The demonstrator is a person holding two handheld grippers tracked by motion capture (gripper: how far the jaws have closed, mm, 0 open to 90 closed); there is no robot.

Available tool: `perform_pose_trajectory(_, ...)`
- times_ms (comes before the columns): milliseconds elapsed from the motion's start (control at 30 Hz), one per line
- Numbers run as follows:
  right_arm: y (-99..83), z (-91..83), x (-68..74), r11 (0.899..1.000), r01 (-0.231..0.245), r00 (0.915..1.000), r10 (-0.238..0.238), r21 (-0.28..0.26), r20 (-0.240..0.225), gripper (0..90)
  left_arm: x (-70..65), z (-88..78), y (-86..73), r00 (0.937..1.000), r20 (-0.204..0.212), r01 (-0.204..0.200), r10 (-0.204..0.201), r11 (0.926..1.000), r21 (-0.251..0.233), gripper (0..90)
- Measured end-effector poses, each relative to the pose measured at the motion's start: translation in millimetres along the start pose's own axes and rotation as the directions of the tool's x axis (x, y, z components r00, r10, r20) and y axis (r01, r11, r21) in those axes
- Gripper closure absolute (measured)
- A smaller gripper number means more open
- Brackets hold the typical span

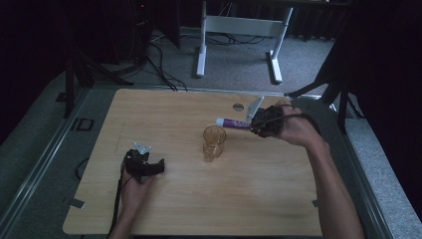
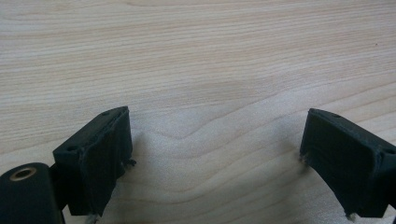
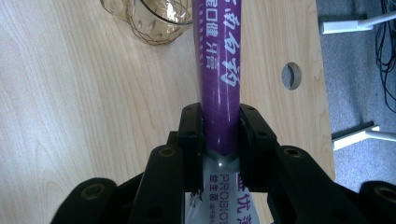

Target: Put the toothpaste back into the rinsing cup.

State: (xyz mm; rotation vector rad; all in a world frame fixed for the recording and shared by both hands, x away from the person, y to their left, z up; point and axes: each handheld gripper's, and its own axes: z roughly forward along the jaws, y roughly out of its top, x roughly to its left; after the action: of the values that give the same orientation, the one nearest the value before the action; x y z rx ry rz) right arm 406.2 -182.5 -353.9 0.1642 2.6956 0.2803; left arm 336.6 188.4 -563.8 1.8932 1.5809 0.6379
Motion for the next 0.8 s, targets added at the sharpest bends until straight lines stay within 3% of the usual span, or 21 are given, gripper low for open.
perform_pose_trajectory(800, 16.5, 7.5, -2.9, 0.996, 0.046, 0.9989, -0.045, 0.08, -0.013, 73.3, 0.0, 0.1, 0.2, 1.0, 0.001, -0.001, 0.001, 1.0, 0.001, 9.4)
